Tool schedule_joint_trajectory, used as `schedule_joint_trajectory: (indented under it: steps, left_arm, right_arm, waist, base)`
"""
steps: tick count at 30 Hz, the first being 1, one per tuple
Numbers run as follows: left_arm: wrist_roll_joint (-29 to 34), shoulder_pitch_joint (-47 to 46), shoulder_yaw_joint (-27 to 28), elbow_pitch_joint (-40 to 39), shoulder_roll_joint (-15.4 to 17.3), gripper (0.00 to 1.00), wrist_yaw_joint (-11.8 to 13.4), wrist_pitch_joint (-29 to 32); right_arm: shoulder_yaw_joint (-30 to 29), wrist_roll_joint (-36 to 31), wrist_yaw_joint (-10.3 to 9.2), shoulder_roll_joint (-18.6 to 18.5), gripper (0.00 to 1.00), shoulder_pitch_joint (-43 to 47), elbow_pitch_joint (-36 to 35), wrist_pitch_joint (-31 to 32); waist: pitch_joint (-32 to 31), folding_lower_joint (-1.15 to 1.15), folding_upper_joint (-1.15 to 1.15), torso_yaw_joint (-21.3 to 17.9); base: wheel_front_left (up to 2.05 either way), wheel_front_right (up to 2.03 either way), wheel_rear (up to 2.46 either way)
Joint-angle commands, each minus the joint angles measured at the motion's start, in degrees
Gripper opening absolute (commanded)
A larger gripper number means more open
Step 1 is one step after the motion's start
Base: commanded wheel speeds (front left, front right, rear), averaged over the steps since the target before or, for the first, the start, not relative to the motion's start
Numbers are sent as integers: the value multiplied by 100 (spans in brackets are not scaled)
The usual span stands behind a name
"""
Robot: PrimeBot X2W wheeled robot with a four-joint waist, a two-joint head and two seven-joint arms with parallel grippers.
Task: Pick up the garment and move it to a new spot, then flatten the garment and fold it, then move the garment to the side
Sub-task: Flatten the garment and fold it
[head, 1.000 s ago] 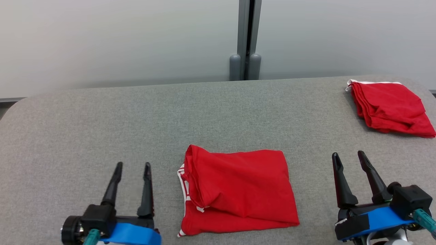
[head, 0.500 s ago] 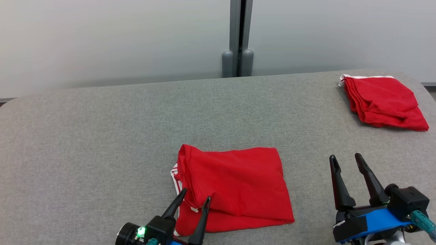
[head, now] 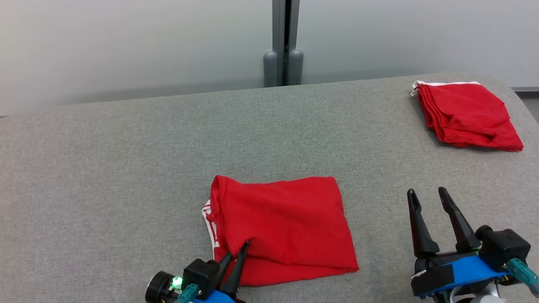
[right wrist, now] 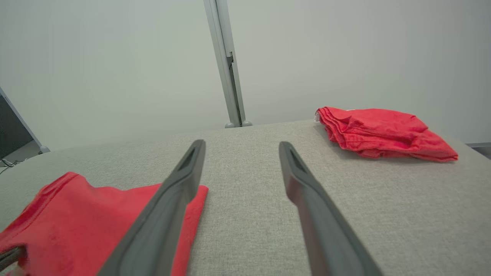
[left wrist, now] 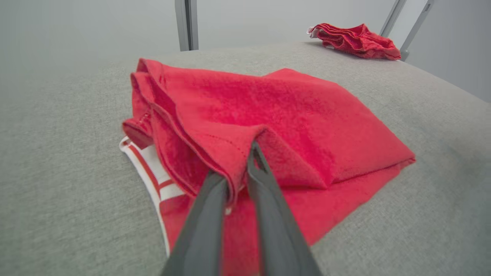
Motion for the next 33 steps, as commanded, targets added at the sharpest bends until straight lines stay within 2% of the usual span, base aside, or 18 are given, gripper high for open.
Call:
schedule_joint_trajectory:
  steps: [1,13,21,22,23,33]
  left_arm:
    - [-66,-115,-40,3,12,0,-25,-46]
    - [-303,360,-191,-512,259,0,-2,62]
    - [-428,714,-316,-450,242,0,25,245]
    - [-434,712,-296,-428,235,64,57,222]
    - [-423,685,-268,-413,231,100,108,192]
    - [-496,451,240,-954,241,100,413,-115]
  right_arm:
    - [-28,11,1,-2,100,-35,30,-56]
    - [-205,-3,1,-4,100,12,137,-63]
    - [-202,29,1,-3,100,13,210,-64]
    - [-196,31,1,-3,100,20,216,-61]
    - [-199,31,1,-3,100,24,220,-56]
    - [-251,-35,1,-2,100,34,175,-41]
  waist:
    - [-14,0,0,26]
    - [-131,0,0,273]
    - [-198,0,0,304]
    - [-206,0,0,300]
    - [-210,0,0,297]
    - [-259,0,0,313]
  base:
    - [0,0,0]
    - [0,0,0]
    - [0,0,0]
    - [0,0,0]
    - [0,0,0]
    - [0,0,0]
